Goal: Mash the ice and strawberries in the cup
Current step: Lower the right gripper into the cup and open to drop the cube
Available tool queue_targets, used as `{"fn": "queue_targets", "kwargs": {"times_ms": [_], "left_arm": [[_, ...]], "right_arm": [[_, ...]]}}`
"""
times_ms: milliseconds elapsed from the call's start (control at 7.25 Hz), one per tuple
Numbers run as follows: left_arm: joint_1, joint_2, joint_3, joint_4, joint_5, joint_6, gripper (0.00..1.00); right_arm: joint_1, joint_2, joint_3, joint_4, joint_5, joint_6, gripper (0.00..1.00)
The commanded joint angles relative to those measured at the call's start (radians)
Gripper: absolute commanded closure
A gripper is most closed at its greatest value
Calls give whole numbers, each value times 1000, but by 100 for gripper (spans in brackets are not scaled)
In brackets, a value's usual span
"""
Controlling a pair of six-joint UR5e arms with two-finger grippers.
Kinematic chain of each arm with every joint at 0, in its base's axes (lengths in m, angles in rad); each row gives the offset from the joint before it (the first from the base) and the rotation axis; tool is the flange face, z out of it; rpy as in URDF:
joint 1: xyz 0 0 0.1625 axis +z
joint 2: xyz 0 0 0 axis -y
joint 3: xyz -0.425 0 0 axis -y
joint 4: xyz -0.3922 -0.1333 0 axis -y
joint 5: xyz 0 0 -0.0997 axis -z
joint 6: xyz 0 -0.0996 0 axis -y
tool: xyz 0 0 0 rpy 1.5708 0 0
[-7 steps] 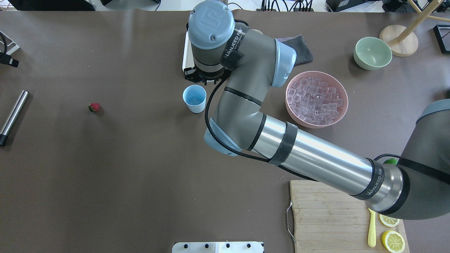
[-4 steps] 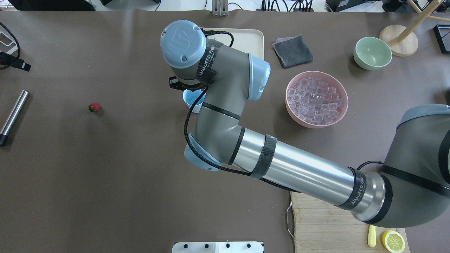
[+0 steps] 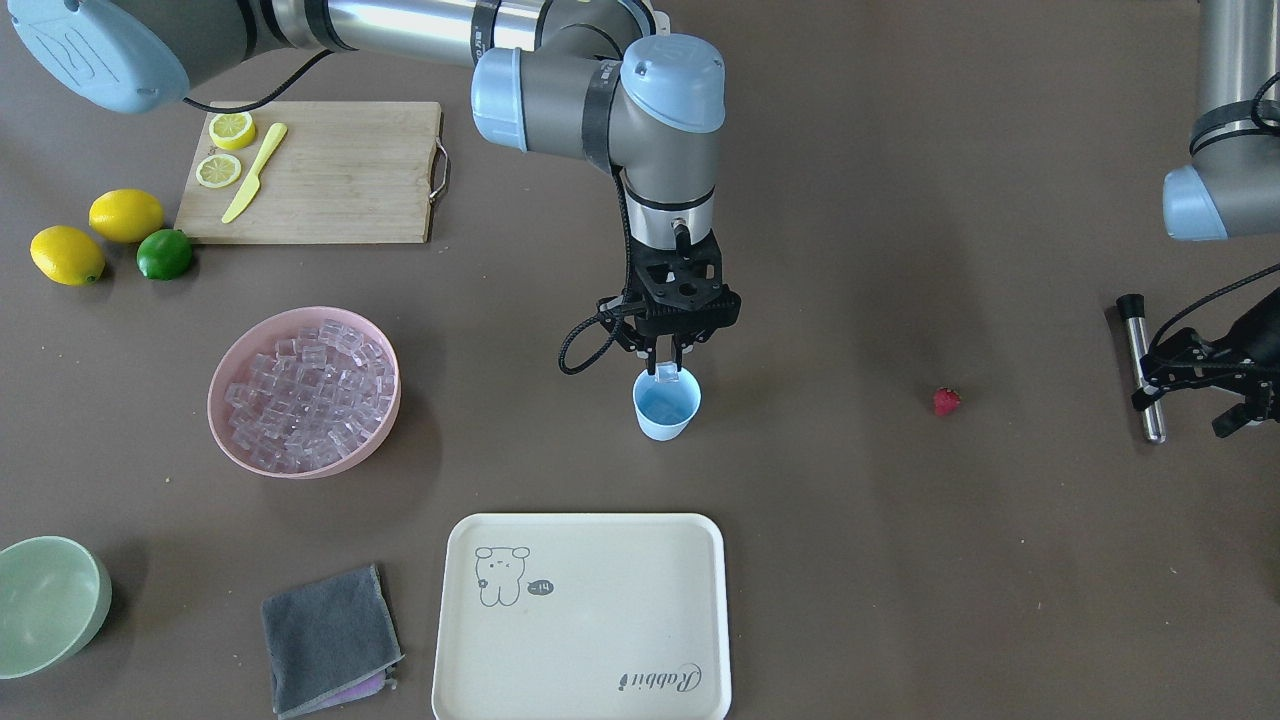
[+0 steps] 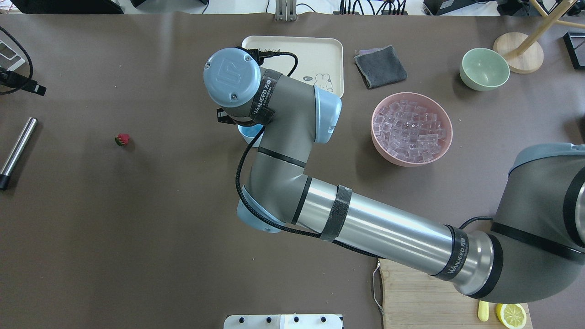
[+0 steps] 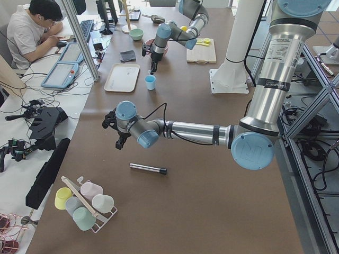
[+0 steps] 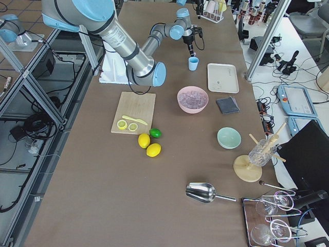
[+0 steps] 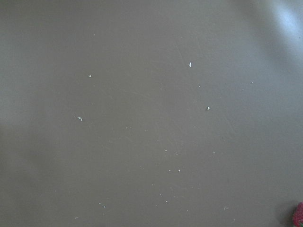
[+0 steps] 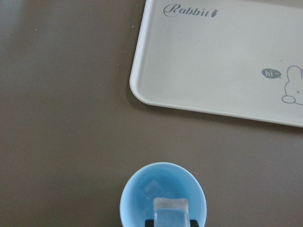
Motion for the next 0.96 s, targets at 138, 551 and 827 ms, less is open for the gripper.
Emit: {"fn": "queue_targets", "kwargs": {"times_ms": [138, 551, 827], "left_arm": [[2, 14, -8, -33, 0, -2, 3], [2, 14, -18, -42, -9, -1, 3], [2, 16, -28, -41, -8, -5, 3]], "right_arm": [[-2, 0, -23, 46, -6, 2, 100], [-2, -4, -25, 58, -6, 10, 64], [-2, -9, -25, 58, -10, 8, 25]]}}
